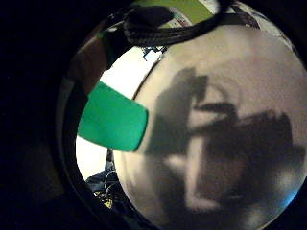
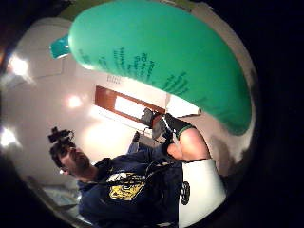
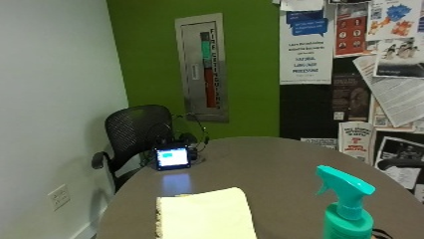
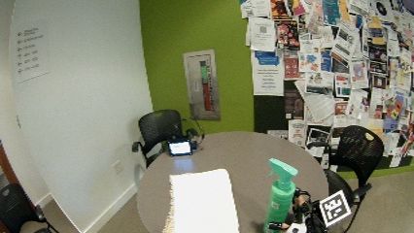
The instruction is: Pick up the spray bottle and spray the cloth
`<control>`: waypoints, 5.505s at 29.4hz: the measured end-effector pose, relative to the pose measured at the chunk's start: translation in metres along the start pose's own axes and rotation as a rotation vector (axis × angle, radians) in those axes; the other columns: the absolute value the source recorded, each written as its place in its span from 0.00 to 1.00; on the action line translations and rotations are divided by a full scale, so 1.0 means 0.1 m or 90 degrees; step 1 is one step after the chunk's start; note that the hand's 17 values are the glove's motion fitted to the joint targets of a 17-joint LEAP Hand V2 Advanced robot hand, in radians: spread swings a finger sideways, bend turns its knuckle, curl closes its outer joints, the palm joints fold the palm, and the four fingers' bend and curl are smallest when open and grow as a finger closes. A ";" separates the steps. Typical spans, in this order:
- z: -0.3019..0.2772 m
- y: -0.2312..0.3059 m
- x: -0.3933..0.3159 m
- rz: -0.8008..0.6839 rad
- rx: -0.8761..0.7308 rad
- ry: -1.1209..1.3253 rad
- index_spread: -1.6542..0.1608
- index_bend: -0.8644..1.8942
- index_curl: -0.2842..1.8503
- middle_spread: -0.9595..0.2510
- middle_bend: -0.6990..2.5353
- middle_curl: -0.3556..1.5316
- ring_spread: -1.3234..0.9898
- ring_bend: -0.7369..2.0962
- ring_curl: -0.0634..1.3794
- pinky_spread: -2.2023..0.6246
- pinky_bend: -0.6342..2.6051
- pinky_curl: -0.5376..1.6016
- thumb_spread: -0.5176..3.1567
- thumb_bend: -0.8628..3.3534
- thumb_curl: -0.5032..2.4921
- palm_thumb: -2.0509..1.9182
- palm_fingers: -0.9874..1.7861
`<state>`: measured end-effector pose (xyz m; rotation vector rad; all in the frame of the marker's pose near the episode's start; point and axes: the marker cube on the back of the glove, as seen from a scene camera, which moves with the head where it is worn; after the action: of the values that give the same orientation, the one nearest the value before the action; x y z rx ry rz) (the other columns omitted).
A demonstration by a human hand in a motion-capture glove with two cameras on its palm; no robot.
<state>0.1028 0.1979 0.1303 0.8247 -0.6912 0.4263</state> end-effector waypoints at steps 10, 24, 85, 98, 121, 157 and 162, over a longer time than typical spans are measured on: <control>0.21 -0.12 0.04 -0.026 0.013 -0.045 0.72 0.40 0.26 0.83 0.30 0.33 0.59 0.37 0.20 0.87 0.33 0.38 0.38 0.20 0.30 0.71 0.54; 0.29 -0.34 -0.06 -0.038 0.009 -0.049 0.73 0.36 0.28 0.79 0.26 0.33 0.57 0.40 0.24 0.86 0.35 0.40 0.37 0.20 0.30 0.71 0.62; 0.45 -0.57 -0.62 -0.076 -0.020 -0.022 0.76 0.35 0.25 0.63 0.36 0.45 0.47 0.50 0.35 0.67 0.39 0.44 0.31 0.20 0.36 0.76 0.80; -0.18 -0.78 -0.93 -0.089 -0.019 0.123 0.76 0.35 0.26 0.63 0.36 0.45 0.47 0.50 0.36 0.67 0.39 0.43 0.30 0.20 0.37 0.76 0.80; -0.23 -0.58 -1.37 -0.046 -0.281 0.429 0.76 0.35 0.26 0.62 0.36 0.46 0.46 0.50 0.36 0.67 0.39 0.43 0.28 0.20 0.37 0.75 0.80; -0.45 -0.58 -1.33 0.090 -0.395 0.560 0.77 0.35 0.26 0.62 0.36 0.46 0.47 0.50 0.36 0.67 0.39 0.43 0.28 0.20 0.38 0.75 0.80; -0.43 -0.58 -1.37 0.094 -0.404 0.559 0.77 0.35 0.26 0.62 0.36 0.46 0.47 0.50 0.36 0.67 0.39 0.43 0.28 0.20 0.38 0.75 0.80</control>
<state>0.0568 0.1847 -0.0168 -0.0543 -0.0360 0.5992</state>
